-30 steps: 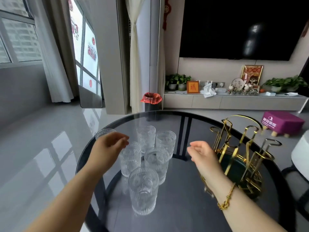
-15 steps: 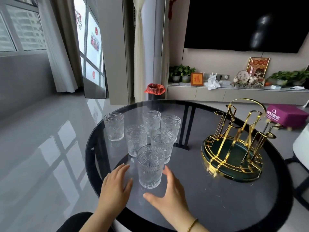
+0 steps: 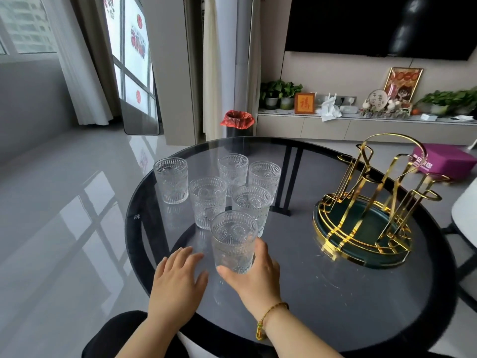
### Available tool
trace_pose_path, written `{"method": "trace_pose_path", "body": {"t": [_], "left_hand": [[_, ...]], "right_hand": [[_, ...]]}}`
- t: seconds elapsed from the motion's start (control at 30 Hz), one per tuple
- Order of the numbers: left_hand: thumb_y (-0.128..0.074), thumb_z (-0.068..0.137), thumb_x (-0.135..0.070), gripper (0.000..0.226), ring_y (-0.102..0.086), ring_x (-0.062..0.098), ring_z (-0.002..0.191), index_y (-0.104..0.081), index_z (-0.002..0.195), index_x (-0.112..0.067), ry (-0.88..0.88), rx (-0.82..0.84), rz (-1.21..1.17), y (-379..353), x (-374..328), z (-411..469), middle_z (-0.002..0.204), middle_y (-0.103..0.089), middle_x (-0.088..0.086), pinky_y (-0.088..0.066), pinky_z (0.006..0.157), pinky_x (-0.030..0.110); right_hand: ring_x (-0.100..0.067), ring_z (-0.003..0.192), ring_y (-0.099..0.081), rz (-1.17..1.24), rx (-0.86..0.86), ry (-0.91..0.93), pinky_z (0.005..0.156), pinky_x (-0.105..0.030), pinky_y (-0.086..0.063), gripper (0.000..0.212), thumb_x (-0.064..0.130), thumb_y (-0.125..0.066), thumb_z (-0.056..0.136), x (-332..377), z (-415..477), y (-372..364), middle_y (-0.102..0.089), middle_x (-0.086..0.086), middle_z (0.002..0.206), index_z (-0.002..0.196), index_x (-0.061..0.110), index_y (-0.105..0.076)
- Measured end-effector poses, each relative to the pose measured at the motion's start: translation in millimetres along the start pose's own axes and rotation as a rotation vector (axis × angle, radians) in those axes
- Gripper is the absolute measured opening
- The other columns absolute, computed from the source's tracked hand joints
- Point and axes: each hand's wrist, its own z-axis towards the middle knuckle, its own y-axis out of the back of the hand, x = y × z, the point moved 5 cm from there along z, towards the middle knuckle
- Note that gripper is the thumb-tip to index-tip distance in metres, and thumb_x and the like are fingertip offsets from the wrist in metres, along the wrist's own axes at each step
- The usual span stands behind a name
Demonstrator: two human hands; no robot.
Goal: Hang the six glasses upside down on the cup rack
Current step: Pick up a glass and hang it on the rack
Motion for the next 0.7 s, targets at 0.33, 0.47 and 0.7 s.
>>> {"method": "trace_pose_path", "body": {"t": [0.33,0.47,0.7], "left_hand": [[-0.052,0.087,-0.007,0.025,-0.051,0.015,0.104,-0.057,0.110,-0.017,-0.176,-0.050,-0.455,47,-59,11,0.117,-0.056,-0.001,-0.036,0.086,0.030],[-0.049,0.089,-0.009,0.028,-0.052,0.012,0.100,-0.053,0.100,-0.035,-0.359,0.001,-0.623,73,-140,37,0.104,-0.056,-0.009,-0.036,0.088,0.028],[-0.040,0.093,-0.009,0.034,-0.048,0.014,0.116,-0.045,0.125,-0.016,-0.606,0.080,-0.510,88,-281,90,0.133,-0.049,0.007,-0.038,0.094,0.025]], "right_hand": [[0.019,0.090,-0.049,0.314,0.104,0.018,0.064,0.001,-0.040,0.053,0.025,-0.073,0.057,-6,-16,114,-0.054,0.020,0.104,0.099,0.040,-0.043],[0.012,0.096,-0.053,0.286,0.100,0.009,0.065,-0.002,-0.042,0.068,0.037,-0.070,0.044,-15,-31,188,-0.057,0.022,0.107,0.106,0.042,-0.042],[0.012,0.088,-0.057,0.183,-0.041,-0.006,0.073,-0.016,-0.041,0.053,0.018,-0.069,0.049,-36,-38,303,-0.068,0.020,0.091,0.096,0.034,-0.051]]}}
